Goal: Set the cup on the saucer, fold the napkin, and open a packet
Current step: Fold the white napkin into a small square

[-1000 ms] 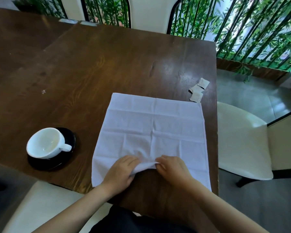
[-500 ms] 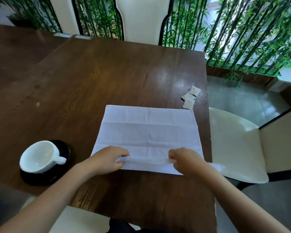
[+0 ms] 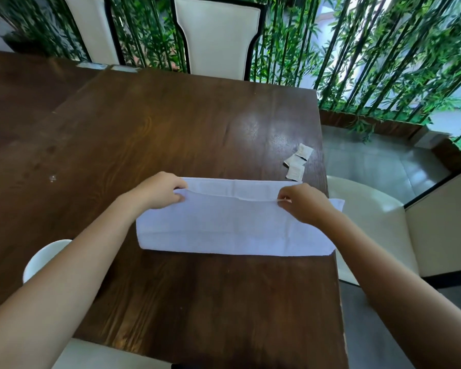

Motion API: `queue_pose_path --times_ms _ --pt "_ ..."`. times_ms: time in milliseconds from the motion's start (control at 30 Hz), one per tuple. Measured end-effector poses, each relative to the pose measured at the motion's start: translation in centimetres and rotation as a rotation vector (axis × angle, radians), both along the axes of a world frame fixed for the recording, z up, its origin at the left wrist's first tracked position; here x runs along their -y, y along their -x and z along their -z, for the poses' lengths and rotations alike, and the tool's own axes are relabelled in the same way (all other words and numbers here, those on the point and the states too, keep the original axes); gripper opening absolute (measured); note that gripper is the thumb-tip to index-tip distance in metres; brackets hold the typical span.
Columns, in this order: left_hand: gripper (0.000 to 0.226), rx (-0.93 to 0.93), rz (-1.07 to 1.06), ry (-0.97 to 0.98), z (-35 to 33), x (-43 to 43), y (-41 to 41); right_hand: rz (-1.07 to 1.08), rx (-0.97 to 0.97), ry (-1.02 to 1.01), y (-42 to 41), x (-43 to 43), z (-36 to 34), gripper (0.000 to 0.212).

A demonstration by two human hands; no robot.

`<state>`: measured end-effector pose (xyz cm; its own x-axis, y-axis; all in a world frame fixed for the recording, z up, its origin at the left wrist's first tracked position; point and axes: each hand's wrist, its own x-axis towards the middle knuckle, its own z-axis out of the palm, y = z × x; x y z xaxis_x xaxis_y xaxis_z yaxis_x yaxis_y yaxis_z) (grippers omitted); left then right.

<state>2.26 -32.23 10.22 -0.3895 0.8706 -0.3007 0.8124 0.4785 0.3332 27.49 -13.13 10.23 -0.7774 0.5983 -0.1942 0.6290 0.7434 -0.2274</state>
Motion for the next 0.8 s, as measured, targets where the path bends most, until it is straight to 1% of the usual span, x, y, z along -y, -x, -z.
queue_pose_path --times_ms 100,167,267,367,467,533,633,800 --pt "0.015 -0.038 0.0 0.032 -0.2 -1.9 1.4 0.019 0.004 -0.046 1.3 -1.5 0.1 0.022" --pt "0.01 -0.074 -0.018 0.031 0.0 -3.3 2.3 0.043 -0.018 -0.063 2.3 -2.5 0.5 0.022" --pt "0.014 -0.124 -0.056 0.032 0.6 -5.0 3.6 0.084 -0.05 -0.087 3.7 -3.9 1.4 0.02" --pt "0.014 -0.16 -0.079 0.068 1.8 -6.2 4.6 0.083 -0.031 -0.126 5.1 -4.9 2.5 0.022" --pt "0.016 -0.149 -0.128 0.084 3.6 -6.7 5.5 0.058 0.029 -0.17 6.4 -5.8 3.9 0.021" --pt "0.017 -0.129 -0.163 0.09 4.7 -7.0 6.1 0.042 0.087 -0.239 7.3 -6.3 5.0 0.02" --pt "0.018 -0.11 -0.216 0.07 6.2 -7.4 6.6 0.027 0.114 -0.295 8.2 -7.0 6.4 0.019" --pt "0.03 -0.142 -0.285 0.018 8.8 -8.1 7.2 0.058 0.112 -0.281 9.2 -7.4 8.2 0.021"
